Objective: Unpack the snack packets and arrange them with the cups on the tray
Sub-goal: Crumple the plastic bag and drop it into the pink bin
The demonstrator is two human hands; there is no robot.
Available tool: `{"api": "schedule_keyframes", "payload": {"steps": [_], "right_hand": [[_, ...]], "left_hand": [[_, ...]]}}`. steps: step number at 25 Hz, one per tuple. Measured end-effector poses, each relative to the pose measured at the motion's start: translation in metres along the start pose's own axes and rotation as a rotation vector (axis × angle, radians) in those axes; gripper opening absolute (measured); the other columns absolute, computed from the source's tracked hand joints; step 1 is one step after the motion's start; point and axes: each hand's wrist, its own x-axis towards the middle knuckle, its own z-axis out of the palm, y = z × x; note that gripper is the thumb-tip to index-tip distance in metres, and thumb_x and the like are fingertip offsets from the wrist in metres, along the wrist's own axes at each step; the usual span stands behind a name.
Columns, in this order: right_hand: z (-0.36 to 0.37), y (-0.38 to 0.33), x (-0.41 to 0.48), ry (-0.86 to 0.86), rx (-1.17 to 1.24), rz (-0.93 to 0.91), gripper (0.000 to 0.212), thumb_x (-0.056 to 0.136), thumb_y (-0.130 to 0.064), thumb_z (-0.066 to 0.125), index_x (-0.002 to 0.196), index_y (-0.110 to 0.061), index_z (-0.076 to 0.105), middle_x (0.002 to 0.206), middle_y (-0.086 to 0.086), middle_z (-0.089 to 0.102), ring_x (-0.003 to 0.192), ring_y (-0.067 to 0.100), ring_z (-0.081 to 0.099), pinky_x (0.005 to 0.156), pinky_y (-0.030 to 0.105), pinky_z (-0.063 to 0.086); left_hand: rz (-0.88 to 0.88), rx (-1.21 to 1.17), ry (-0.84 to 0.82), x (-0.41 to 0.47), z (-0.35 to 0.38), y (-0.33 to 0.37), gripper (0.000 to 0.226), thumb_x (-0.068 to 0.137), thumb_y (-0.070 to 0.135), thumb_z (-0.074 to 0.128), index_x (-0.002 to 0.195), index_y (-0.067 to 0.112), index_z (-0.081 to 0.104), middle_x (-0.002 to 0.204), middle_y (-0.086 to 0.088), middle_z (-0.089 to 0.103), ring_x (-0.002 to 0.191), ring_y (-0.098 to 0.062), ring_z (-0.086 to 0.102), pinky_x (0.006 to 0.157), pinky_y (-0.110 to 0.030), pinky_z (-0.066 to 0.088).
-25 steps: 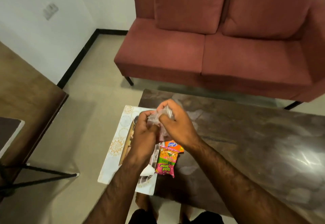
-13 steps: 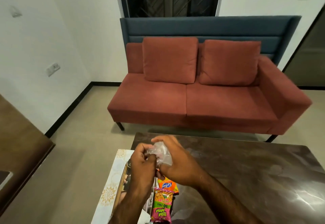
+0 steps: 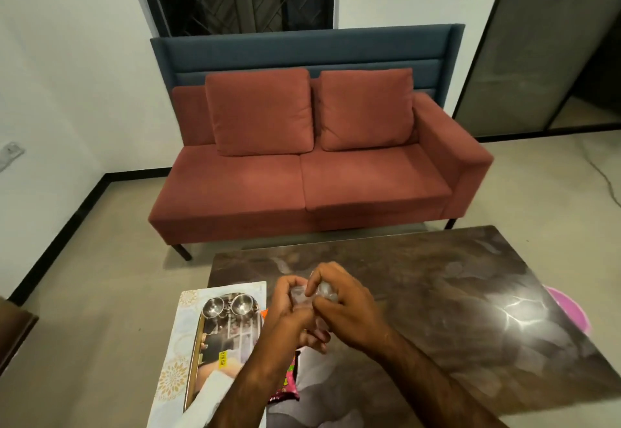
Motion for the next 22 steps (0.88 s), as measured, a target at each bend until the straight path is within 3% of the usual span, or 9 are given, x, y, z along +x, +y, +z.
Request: {"api": "schedule_keyframes", "payload": {"steps": [3,6,8,12,14,16,18,20,22], "right_hand": [[-0.03,0.023,-0.01,0.071,0.044,0.072,0.014,0.075,-0.018,0.056,0.083,-0.027,0.063,0.091,-0.007,0.061,0.083,0.011,0.062,0.078,0.042,0.055],[-0.069,0.06,-0.024,0.096,0.075,0.164,0.01,0.081,-0.014,0.057,0.083,-0.023,0.061,0.089,-0.004,0.064,0.074,0.012,0.062,0.068,0.038,0.055],[-0.098,0.086,-0.036,0.089,0.052,0.217,0.009,0.085,-0.014,0.056,0.084,-0.022,0.06,0.089,-0.004,0.065,0.073,0.012,0.063,0.064,0.033,0.053],[-0.166,0.144,-0.058,0.105,-0.052,0.258,0.013,0.09,-0.018,0.052,0.08,-0.025,0.055,0.088,-0.007,0.063,0.081,0.007,0.061,0.066,0.019,0.042],[-0.201,0.171,-0.067,0.124,-0.044,0.309,0.013,0.091,-0.018,0.051,0.08,-0.023,0.055,0.087,-0.005,0.064,0.082,0.01,0.062,0.067,0.024,0.046],[-0.227,0.194,-0.075,0.124,-0.011,0.327,0.011,0.091,-0.017,0.051,0.082,-0.021,0.056,0.087,-0.002,0.066,0.082,0.016,0.064,0.072,0.036,0.054],[-0.247,0.213,-0.081,0.106,0.044,0.349,0.012,0.089,-0.016,0.051,0.081,-0.023,0.055,0.085,-0.002,0.065,0.078,0.017,0.064,0.068,0.038,0.054],[-0.265,0.231,-0.083,0.099,0.133,0.371,0.011,0.088,-0.019,0.051,0.081,-0.026,0.055,0.083,-0.003,0.063,0.07,0.015,0.059,0.061,0.03,0.048],[-0.28,0.243,-0.081,0.076,0.25,0.404,0.005,0.086,-0.026,0.052,0.085,-0.027,0.057,0.091,0.001,0.062,0.07,0.017,0.059,0.058,0.027,0.048]], "left_hand": [[0.04,0.223,-0.098,0.008,0.039,-0.012,0.068,0.073,-0.004,0.056,0.123,0.04,0.044,0.082,-0.009,0.071,0.066,-0.025,0.064,0.058,-0.037,0.058],[0.065,0.383,-0.159,0.021,0.09,-0.028,0.06,0.099,0.006,0.048,0.122,0.061,0.042,0.088,0.002,0.071,0.069,-0.021,0.068,0.063,-0.035,0.057],[0.072,0.433,-0.188,0.027,0.129,-0.039,0.056,0.105,0.016,0.041,0.119,0.071,0.041,0.09,0.005,0.071,0.069,-0.019,0.069,0.063,-0.033,0.057],[0.055,0.428,-0.228,0.047,0.221,-0.06,0.044,0.094,0.029,0.051,0.118,0.066,0.048,0.097,0.006,0.071,0.074,-0.015,0.07,0.065,-0.032,0.06],[0.022,0.44,-0.301,0.057,0.261,-0.069,0.06,0.082,0.017,0.057,0.122,0.061,0.048,0.103,0.012,0.07,0.085,-0.013,0.071,0.069,-0.028,0.059],[0.018,0.445,-0.36,0.065,0.293,-0.074,0.067,0.076,0.019,0.06,0.127,0.06,0.046,0.106,0.019,0.069,0.09,-0.005,0.07,0.071,-0.021,0.056],[-0.03,0.392,-0.371,0.075,0.321,-0.079,0.054,0.08,0.035,0.06,0.126,0.06,0.047,0.102,0.022,0.069,0.087,0.002,0.069,0.068,-0.017,0.055],[-0.068,0.375,-0.358,0.089,0.345,-0.087,0.037,0.086,0.05,0.055,0.122,0.057,0.051,0.096,0.017,0.068,0.078,0.003,0.069,0.063,-0.017,0.055],[-0.096,0.387,-0.319,0.107,0.361,-0.094,0.026,0.094,0.052,0.05,0.119,0.05,0.055,0.094,0.01,0.069,0.072,0.001,0.068,0.061,-0.018,0.054]]}}
